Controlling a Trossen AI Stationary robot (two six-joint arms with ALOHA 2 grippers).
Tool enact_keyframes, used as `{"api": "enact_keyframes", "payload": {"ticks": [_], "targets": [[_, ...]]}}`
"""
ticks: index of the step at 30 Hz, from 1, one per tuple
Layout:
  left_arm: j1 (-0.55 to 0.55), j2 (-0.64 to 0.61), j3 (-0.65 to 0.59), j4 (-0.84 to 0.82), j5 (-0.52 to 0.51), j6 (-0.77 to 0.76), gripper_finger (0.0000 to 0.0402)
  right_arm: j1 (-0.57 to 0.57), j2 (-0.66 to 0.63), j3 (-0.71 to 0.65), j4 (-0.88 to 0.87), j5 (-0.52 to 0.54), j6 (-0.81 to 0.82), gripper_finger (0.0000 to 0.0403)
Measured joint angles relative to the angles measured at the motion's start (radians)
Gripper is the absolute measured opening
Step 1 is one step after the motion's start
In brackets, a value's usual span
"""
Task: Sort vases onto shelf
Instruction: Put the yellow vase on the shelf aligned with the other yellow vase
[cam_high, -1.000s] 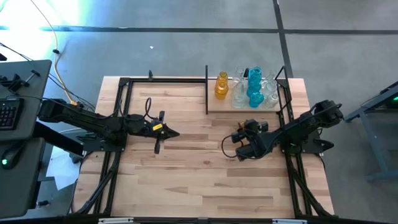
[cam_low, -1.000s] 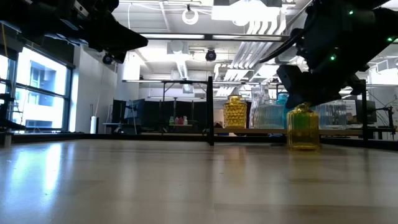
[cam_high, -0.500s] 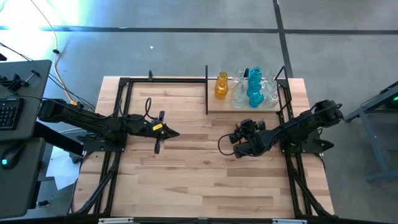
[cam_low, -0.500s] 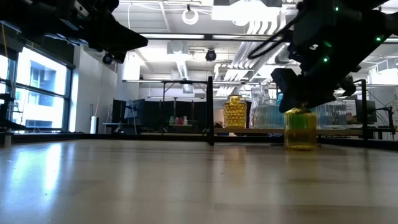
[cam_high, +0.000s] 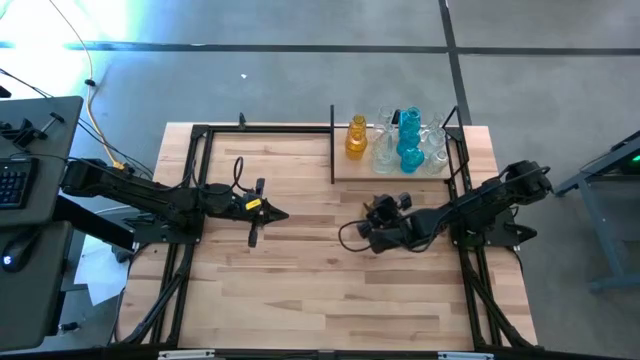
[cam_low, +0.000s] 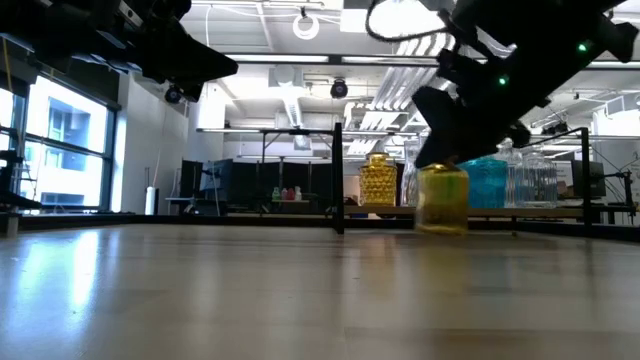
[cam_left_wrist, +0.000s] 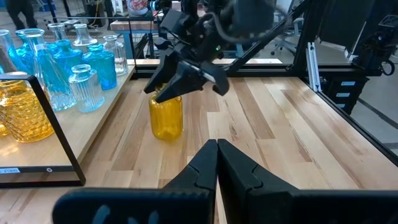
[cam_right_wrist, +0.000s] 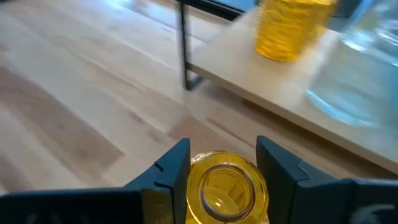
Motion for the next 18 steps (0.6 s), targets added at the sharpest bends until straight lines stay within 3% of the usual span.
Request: {"api": "enact_keyframes", "payload": {"ticks": [3, 12, 18], "targets": [[0.0, 0.0, 0.0, 0.0, 0.0, 0.0, 0.0, -0.029, 0.0, 0.013, 0.083, -0.025, -0.106, 0.012], [0.0, 0.0, 0.0, 0.0, 0.0, 0.0, 0.0, -0.234, 0.0, 0.166, 0.117, -0.061, -0.411, 0.012], [0.0, 0.0, 0.0, 0.0, 0.0, 0.0, 0.0, -0.364, 0.0, 0.182, 0.168, -0.103, -0.489, 0.012]]}}
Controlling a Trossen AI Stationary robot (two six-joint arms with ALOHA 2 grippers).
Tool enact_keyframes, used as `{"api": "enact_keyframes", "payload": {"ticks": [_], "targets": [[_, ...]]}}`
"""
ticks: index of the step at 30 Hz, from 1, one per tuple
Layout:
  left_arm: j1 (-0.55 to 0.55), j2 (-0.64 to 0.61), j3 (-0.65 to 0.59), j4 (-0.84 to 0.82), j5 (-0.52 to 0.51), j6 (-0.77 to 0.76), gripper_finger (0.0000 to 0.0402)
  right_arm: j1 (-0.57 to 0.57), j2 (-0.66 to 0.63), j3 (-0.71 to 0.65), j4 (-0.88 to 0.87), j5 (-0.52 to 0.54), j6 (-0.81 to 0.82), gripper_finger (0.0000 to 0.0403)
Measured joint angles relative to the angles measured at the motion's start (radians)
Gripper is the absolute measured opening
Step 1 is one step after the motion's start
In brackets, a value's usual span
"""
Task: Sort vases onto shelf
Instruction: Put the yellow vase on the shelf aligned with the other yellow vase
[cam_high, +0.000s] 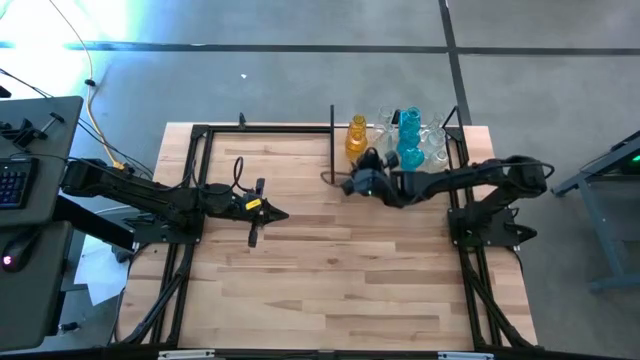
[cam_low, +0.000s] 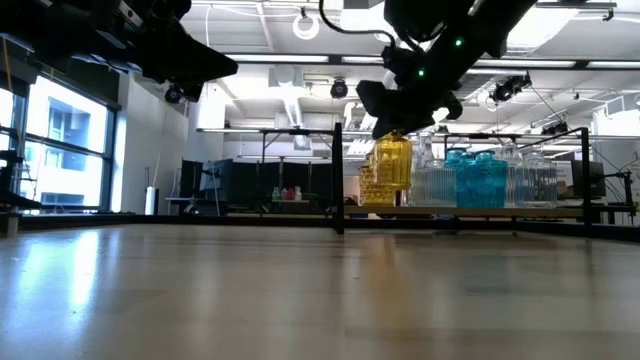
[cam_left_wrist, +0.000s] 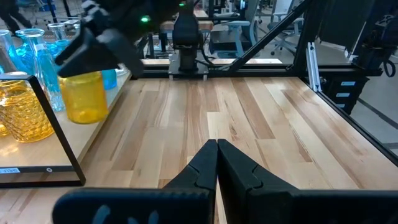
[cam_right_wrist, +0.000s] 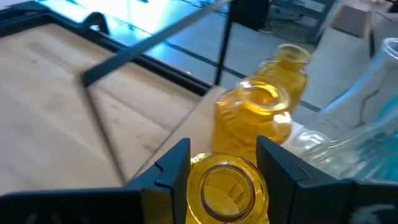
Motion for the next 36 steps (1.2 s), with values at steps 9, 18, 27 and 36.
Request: {"api": "enact_keyframes", "payload": {"ticks": [9, 18, 27, 36], "targets": [[0.0, 0.0, 0.0, 0.0, 0.0, 0.0, 0.0, -0.079, 0.047, -0.004, 0.05, -0.043, -0.008, 0.012], [0.0, 0.0, 0.0, 0.0, 0.0, 0.0, 0.0, -0.107, 0.095, -0.004, 0.075, -0.031, 0.007, 0.0145], [0.0, 0.0, 0.0, 0.0, 0.0, 0.0, 0.0, -0.112, 0.097, -0.005, 0.106, -0.01, -0.01, 0.0217], [0.0, 0.0, 0.0, 0.0, 0.0, 0.0, 0.0, -0.082, 0.055, 0.013, 0.181, 0.046, -0.185, 0.0221]]}}
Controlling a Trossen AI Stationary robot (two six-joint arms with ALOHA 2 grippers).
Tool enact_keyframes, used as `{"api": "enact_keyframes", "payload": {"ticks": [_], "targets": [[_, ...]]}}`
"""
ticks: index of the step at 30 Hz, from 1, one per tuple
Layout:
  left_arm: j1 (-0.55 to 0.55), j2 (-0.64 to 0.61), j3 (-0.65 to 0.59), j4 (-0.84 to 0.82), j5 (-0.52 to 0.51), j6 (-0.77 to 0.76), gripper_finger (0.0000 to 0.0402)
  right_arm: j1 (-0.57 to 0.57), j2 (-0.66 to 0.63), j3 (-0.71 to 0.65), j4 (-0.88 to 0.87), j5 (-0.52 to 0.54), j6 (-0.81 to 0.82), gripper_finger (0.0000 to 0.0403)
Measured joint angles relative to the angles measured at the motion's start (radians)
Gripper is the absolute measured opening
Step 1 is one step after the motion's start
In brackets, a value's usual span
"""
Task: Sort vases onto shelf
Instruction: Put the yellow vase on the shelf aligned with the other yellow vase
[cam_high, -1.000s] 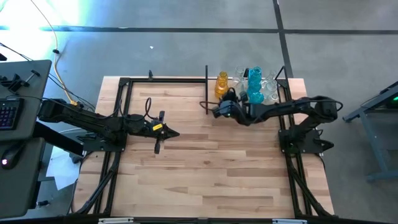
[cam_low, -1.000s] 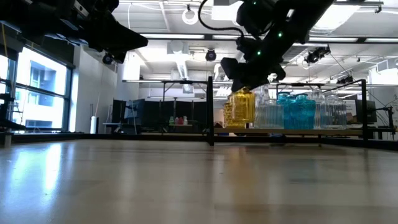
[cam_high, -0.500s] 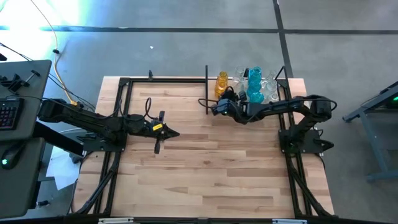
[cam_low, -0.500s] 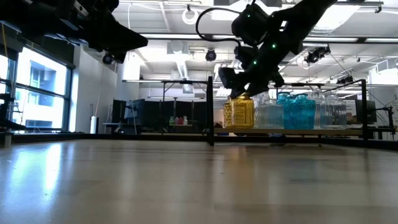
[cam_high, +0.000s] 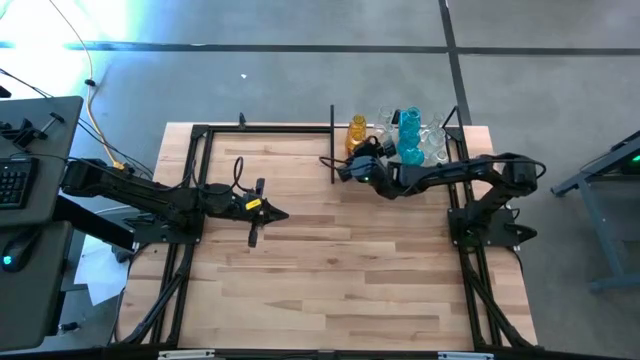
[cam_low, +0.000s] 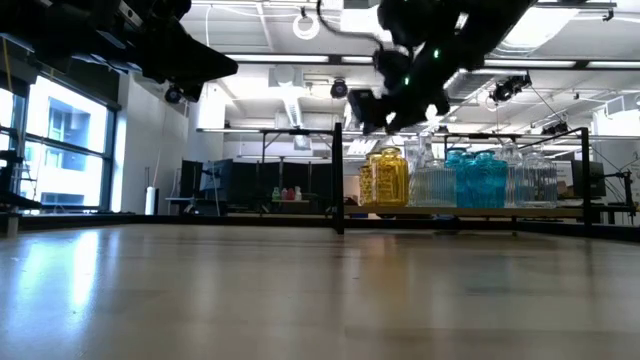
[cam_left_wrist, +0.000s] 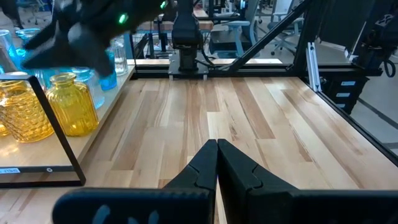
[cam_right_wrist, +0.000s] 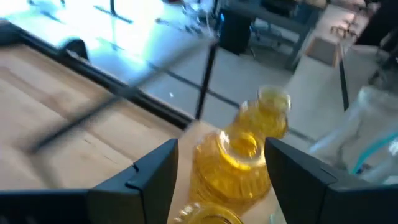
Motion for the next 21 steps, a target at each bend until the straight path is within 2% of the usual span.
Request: {"api": "enact_keyframes", "payload": {"ticks": [3, 5, 11, 14, 17, 21], "targets": [[0.0, 0.0, 0.0, 0.0, 0.0, 0.0, 0.0, 0.054, -0.058, 0.005, -0.01, 0.019, -0.049, 0.0217], [0.0, 0.0, 0.0, -0.001, 0.0, 0.0, 0.0, 0.093, -0.1, 0.005, -0.079, 0.024, -0.059, 0.0204], [0.0, 0.0, 0.0, 0.002, 0.0, 0.0, 0.0, 0.206, -0.195, 0.002, -0.361, 0.061, 0.072, 0.0121], [0.0, 0.0, 0.0, 0.001, 0.0, 0.0, 0.0, 0.229, -0.186, 0.002, -0.461, 0.05, 0.149, 0.0063], [0.0, 0.0, 0.0, 0.0, 0.0, 0.0, 0.0, 0.231, -0.138, 0.001, -0.491, 0.019, 0.158, 0.0012], [0.0, 0.0, 0.0, -0.001, 0.0, -0.008, 0.0, 0.213, -0.058, 0.001, -0.484, 0.004, 0.168, 0.0019]]}}
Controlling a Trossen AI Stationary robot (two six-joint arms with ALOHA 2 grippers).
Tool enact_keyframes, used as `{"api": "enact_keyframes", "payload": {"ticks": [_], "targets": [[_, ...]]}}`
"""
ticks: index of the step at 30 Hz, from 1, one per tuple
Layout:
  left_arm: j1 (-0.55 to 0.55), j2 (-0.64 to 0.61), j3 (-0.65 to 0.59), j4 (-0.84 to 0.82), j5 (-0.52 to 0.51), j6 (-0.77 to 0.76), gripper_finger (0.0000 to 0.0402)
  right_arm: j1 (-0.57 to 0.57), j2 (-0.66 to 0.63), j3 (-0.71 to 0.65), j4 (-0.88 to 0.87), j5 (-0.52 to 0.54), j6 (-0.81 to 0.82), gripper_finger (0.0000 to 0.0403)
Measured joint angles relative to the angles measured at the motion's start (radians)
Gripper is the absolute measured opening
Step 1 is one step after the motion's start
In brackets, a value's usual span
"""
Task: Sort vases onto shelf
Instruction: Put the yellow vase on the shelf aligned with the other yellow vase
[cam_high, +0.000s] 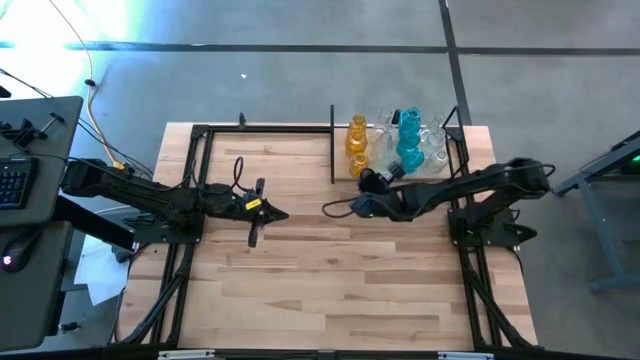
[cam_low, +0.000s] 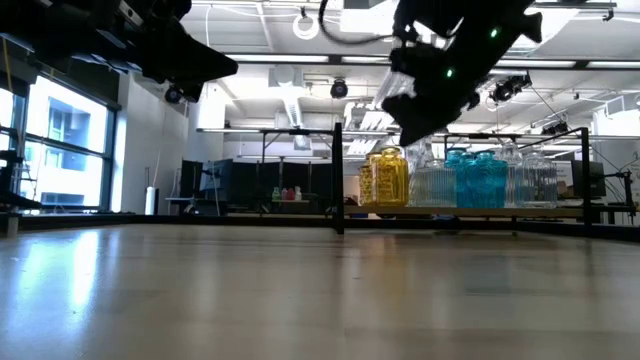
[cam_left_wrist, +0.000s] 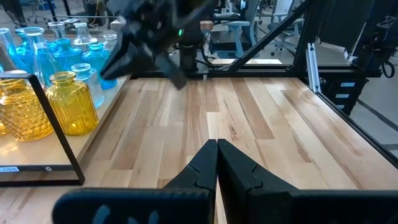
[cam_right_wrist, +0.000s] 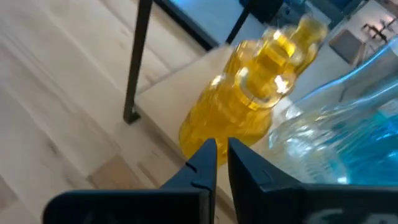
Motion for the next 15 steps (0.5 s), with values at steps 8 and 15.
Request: {"api": "enact_keyframes", "payload": {"ticks": [8, 15], "targets": [[0.0, 0.0, 0.0, -0.002, 0.0, 0.0, 0.0, -0.075, 0.116, -0.001, 0.055, -0.064, -0.015, 0.0003], [0.0, 0.0, 0.0, -0.001, 0.0, 0.0, 0.0, -0.116, 0.138, -0.001, 0.136, -0.076, -0.07, 0.0001]]}}
